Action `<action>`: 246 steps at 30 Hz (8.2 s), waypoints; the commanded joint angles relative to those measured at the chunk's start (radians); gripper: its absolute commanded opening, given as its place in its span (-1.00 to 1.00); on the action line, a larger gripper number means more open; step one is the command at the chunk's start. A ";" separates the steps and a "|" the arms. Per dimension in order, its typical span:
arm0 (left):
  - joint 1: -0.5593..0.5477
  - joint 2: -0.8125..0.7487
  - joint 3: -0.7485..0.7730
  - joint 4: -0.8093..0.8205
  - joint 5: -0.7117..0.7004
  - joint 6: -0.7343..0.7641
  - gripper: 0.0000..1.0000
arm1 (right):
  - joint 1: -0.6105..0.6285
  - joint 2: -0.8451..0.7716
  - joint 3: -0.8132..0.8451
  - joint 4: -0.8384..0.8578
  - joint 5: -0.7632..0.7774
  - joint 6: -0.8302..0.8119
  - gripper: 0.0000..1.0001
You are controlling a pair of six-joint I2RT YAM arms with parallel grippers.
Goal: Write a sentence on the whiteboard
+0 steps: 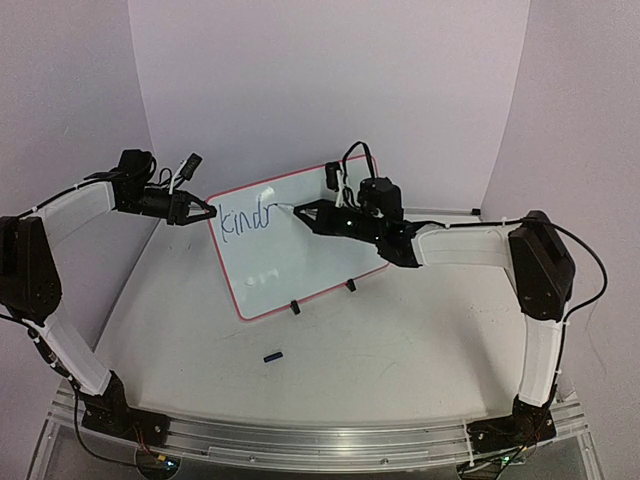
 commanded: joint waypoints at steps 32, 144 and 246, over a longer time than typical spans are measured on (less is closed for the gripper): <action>-0.009 -0.022 0.018 -0.037 -0.041 0.045 -1.00 | -0.015 -0.099 -0.070 0.029 -0.046 0.006 -1.00; -0.009 -0.023 0.017 -0.038 -0.042 0.042 -1.00 | -0.107 -0.191 -0.146 0.022 -0.159 -0.026 -1.00; -0.019 -0.029 0.021 -0.044 -0.052 0.043 -1.00 | -0.086 -0.191 -0.110 -0.004 -0.047 -0.024 -1.00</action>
